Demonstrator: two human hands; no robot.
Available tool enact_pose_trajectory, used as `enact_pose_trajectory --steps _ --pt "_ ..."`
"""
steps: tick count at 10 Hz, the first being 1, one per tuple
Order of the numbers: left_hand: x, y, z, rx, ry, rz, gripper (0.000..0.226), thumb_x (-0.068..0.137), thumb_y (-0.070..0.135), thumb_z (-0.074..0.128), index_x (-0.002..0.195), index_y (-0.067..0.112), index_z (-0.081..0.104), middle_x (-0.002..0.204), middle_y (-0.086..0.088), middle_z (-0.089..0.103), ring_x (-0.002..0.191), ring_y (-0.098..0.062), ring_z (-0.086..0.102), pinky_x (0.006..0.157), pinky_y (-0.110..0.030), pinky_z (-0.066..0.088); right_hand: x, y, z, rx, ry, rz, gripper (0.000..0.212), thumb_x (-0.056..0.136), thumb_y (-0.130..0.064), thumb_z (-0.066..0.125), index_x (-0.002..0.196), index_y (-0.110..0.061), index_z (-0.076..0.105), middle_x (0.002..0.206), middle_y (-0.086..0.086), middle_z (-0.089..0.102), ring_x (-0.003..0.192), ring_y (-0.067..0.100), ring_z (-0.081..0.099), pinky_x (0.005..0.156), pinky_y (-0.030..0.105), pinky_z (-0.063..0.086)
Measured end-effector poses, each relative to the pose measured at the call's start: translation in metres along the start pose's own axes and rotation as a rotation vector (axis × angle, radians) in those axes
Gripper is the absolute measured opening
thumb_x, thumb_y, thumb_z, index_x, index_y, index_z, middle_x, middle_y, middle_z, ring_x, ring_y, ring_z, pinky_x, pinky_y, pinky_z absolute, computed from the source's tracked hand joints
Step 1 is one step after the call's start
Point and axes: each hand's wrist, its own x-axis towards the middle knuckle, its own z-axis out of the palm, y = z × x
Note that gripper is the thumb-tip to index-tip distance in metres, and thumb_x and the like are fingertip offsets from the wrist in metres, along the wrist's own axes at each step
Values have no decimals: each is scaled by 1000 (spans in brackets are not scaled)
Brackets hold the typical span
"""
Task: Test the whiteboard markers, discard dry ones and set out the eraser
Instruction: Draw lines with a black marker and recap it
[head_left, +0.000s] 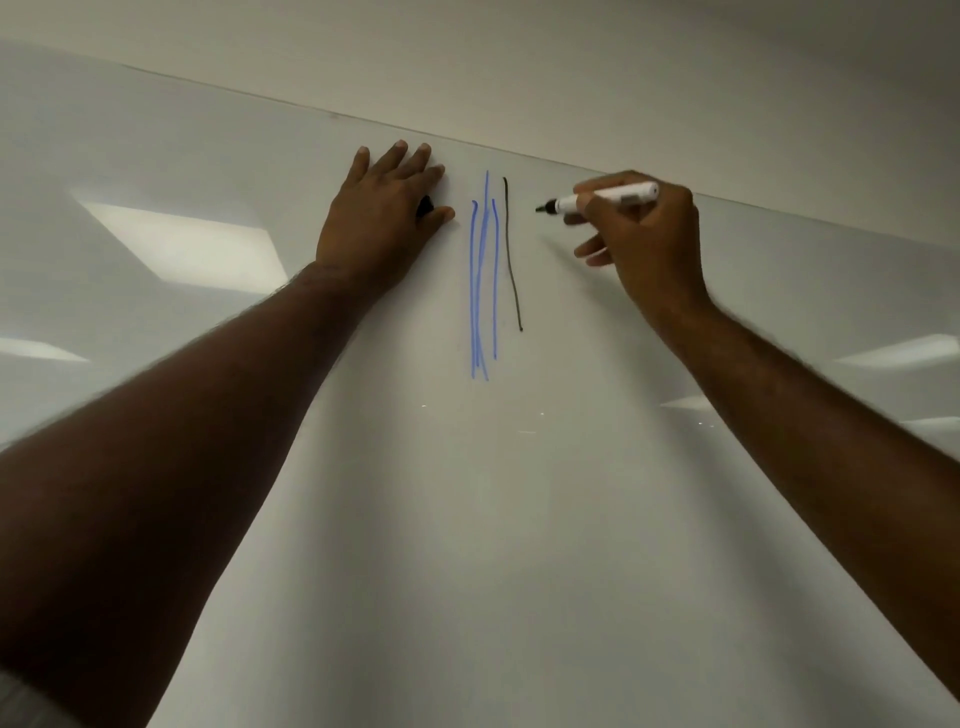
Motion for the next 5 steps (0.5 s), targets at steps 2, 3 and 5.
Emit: enact_pose_trajectory --steps 2,3,5 --pt "-2 1 -2 5 -5 -3 55 105 42 43 153 15 38 163 -6 29 153 -24 20 126 -45 9 37 -7 18 54 -33 180 12 92 -20 68 103 -16 72 93 5 77 69 24 76 57 31 60" --pt "-2 2 -3 4 -12 -5 55 105 41 42 153 15 37 163 -6 28 153 -24 20 126 -45 8 46 -6 28 -1 -42 189 20 93 -22 69 110 -12 72 95 5 77 66 23 75 57 30 61" --pt "-5 2 -2 13 -19 -7 55 106 41 41 153 15 36 164 -6 28 153 -24 19 126 -45 8 39 -7 28 -52 -18 176 25 86 -20 70 101 0 68 80 7 77 61 25 74 51 30 58"
